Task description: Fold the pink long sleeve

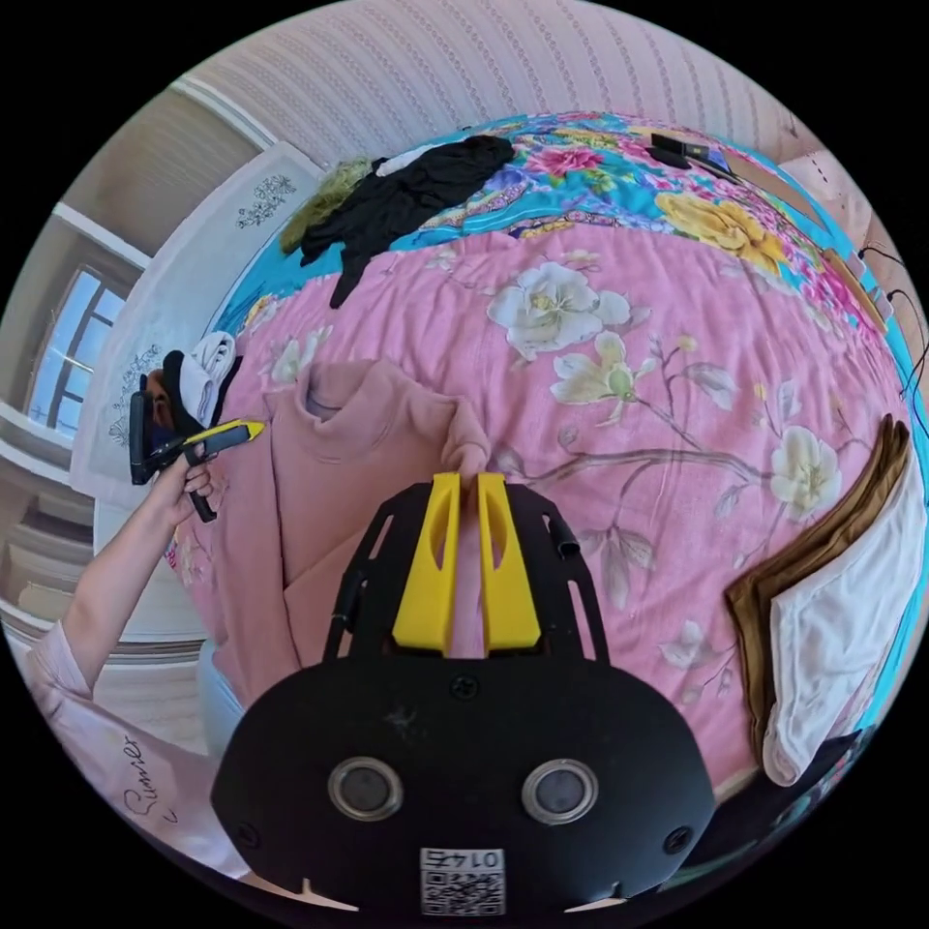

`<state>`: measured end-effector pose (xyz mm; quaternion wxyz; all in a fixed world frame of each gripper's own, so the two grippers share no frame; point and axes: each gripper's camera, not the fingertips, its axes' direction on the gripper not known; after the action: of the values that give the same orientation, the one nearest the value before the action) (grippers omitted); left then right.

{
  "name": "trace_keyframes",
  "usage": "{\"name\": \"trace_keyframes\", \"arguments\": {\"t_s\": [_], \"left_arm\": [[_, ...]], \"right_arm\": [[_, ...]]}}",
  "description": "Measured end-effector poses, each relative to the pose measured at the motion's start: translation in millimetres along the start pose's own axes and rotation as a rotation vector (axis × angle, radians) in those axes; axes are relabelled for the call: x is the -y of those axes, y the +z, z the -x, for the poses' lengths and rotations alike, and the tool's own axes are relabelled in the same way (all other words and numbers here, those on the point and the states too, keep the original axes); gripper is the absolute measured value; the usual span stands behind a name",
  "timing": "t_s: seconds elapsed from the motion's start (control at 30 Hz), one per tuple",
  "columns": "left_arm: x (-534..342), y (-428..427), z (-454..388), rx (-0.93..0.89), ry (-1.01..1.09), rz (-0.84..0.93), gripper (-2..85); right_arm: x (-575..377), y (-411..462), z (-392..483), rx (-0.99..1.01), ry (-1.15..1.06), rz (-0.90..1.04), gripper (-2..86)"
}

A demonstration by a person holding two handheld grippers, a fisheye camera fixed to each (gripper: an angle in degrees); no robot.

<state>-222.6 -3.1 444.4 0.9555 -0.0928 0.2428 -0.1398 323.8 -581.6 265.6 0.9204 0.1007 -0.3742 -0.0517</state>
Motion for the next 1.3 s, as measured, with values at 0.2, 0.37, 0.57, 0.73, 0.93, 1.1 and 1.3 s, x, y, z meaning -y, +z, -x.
{"name": "trace_keyframes", "arguments": {"t_s": [0.2, 0.37, 0.57, 0.73, 0.93, 1.1, 1.3], "left_arm": [[-5.4, -80.4, -5.6, -0.032, 0.074, -0.127, 2.9], [-77.4, -155.1, -7.1, -0.157, 0.155, -0.256, 3.1], [-218.9, -198.0, -2.6, -0.284, 0.185, -0.242, 2.1], [-330.4, -190.9, -9.3, -0.301, 0.185, -0.115, 2.1], [-401.2, -166.6, 1.1, -0.221, 0.134, -0.013, 4.1], [-422.0, -181.6, 9.3, -0.103, 0.137, 0.043, 4.0], [-426.0, -215.7, 32.0, -0.012, 0.076, -0.066, 4.1]], "right_arm": [[-16.6, -86.9, 4.7, 0.066, -0.065, -0.121, 2.1], [-79.9, -139.9, 20.0, 0.091, -0.141, -0.165, 2.1], [-209.6, -160.1, 28.4, 0.151, -0.181, -0.182, 2.3], [-307.1, -146.5, 37.2, 0.145, -0.177, -0.085, 2.5], [-375.5, -105.0, 37.0, 0.132, -0.094, 0.069, 3.1], [-394.7, -106.5, 29.8, 0.046, -0.009, 0.103, 3.3], [-403.5, -126.7, 13.6, -0.024, 0.087, -0.004, 10.5]]}}
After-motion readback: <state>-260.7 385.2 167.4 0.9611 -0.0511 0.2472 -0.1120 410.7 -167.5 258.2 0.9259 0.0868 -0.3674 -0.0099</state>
